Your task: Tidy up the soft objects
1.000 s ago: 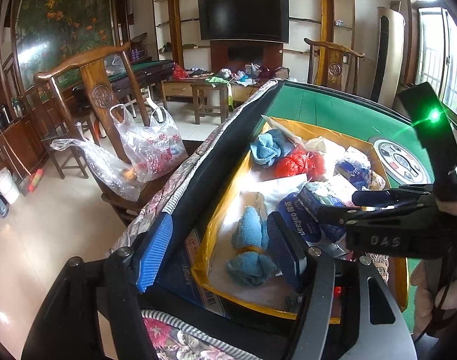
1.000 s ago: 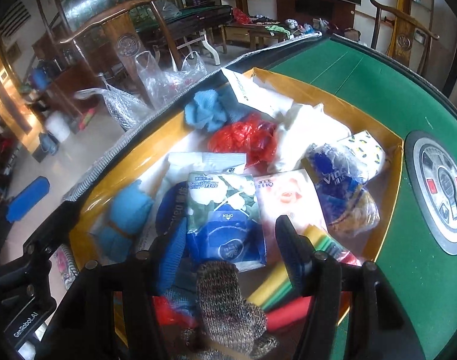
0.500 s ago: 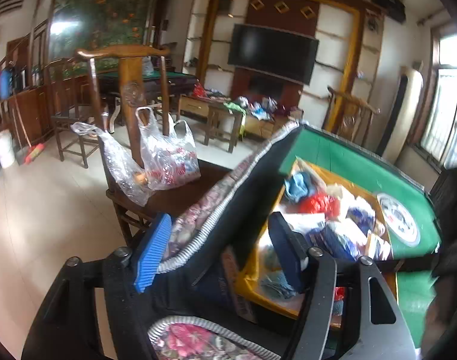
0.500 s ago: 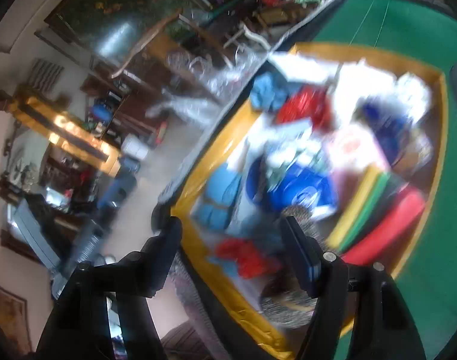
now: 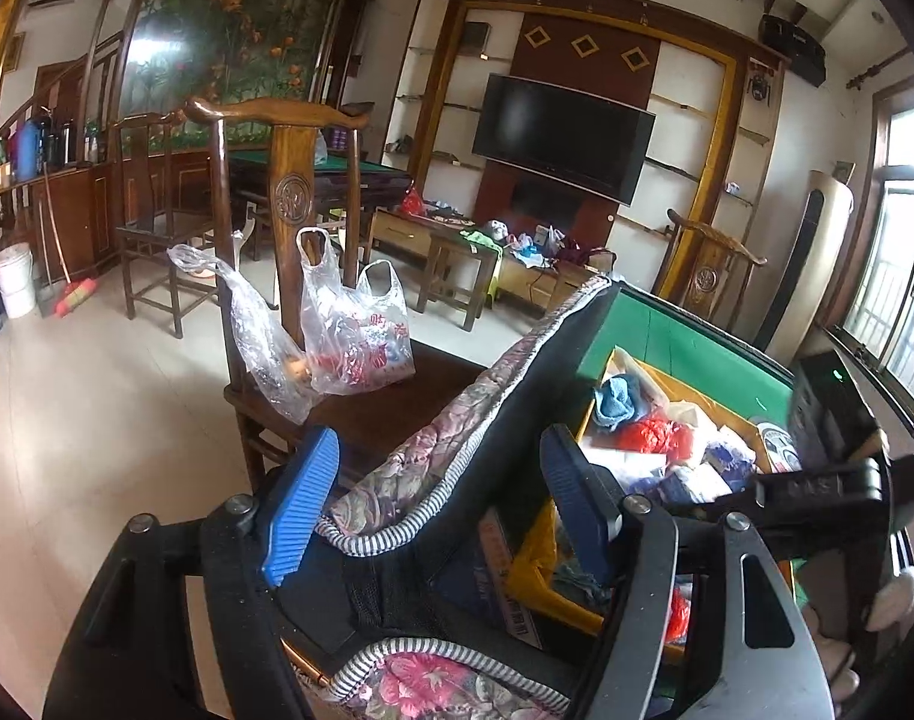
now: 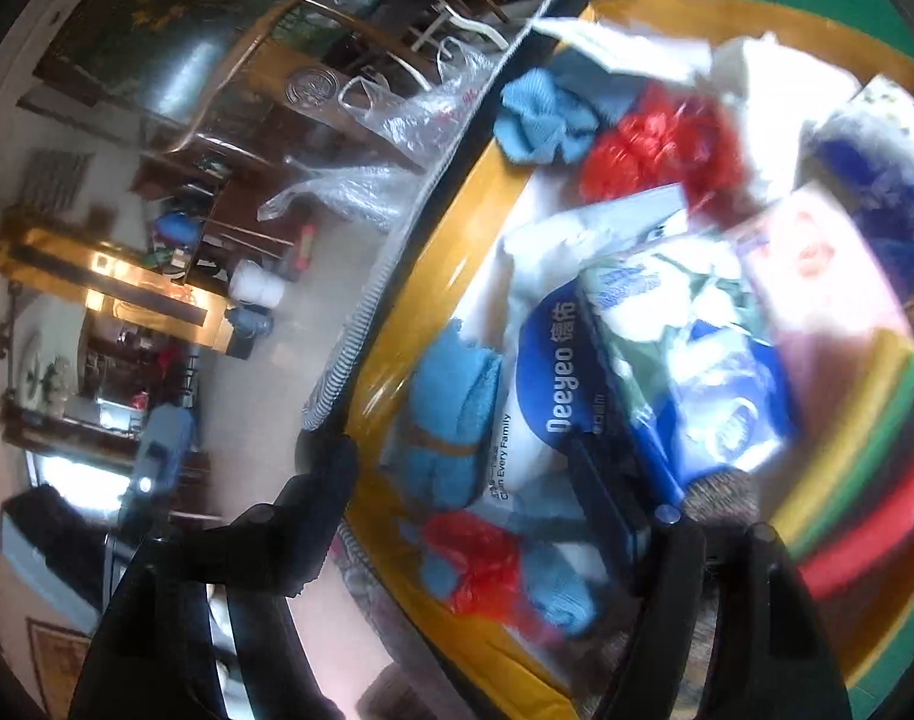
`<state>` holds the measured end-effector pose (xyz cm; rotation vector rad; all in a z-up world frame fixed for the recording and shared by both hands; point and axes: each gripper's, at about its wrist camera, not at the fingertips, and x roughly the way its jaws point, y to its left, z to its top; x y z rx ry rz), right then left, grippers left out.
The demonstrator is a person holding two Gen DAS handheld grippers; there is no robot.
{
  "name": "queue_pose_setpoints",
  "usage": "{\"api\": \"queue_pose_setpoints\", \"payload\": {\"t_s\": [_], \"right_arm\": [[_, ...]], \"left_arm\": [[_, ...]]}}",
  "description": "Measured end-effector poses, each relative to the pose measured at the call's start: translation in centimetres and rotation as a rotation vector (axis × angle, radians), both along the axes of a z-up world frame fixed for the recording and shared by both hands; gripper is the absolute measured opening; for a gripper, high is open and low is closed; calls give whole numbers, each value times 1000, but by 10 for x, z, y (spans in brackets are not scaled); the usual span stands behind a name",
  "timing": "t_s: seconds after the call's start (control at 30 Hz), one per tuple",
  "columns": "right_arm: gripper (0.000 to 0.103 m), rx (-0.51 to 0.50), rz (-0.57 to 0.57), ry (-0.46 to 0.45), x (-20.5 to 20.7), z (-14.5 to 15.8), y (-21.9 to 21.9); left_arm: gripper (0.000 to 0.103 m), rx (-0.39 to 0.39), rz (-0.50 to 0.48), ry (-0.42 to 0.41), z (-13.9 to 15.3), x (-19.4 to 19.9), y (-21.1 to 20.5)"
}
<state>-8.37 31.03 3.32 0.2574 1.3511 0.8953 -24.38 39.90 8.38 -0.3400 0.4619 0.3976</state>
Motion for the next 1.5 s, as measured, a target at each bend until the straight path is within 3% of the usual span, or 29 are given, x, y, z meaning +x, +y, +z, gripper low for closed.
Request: {"api": "queue_pose_setpoints", "payload": {"t_s": [0.1, 0.17, 0.33, 0.47, 0.57, 0.63, 0.7, 0.83, 0.9, 0.93, 0.97, 1.0, 1.07, 1.13, 1.3, 1.43, 1.5], "right_arm": [[71, 31, 41, 10, 3, 5, 15], [71, 59, 22, -38, 4, 16, 5], [70, -20, -82, -21, 21, 0, -21], [71, 98, -92, 31, 18, 0, -42], [71, 188, -89, -34, 13, 18, -51], [77, 167, -144, -62, 15, 19, -57], [79, 65, -162, -36, 22, 1, -57], [79, 164, -155, -54, 17, 18, -70], [79, 165, -162, -194, 3, 49, -87], [79, 139, -168, -311, -10, 67, -96], [80, 97, -184, -429, -25, 82, -103], [88, 30, -210, -574, -44, 97, -113], [102, -55, -251, -720, -65, 108, -127], [102, -103, -303, -763, -73, 106, -147], [102, -118, -450, -698, -70, 86, -215], [102, -150, -604, -850, -97, 85, -264], [102, -180, -627, -847, -95, 84, -280]], "left_arm": [[69, 4, -9, 15, -1, 0, -1], [69, 7, -16, 20, -1, -1, -2], [69, 6, -49, 17, 1, 3, -10], [70, 26, -71, 22, 4, 6, -20], [70, 28, -77, 19, 7, 6, -26], [70, 39, -82, 9, 11, 6, -32], [70, 54, -93, 1, 16, 6, -39], [70, 144, -71, -37, 32, 2, -57], [73, 273, 1, -102, 46, -10, -76], [89, 338, 35, -144, 52, -17, -88], [96, 413, 70, -208, 60, -28, -102], [103, 469, 88, -274, 64, -37, -117], [103, 529, 92, -384, 68, -50, -140], [103, 542, 49, -411, 71, -48, -162], [103, 492, -129, -280, 69, -16, -202], [103, 481, -162, -193, 62, 6, -226], [103, 454, -192, -132, 59, 18, -238]]}}
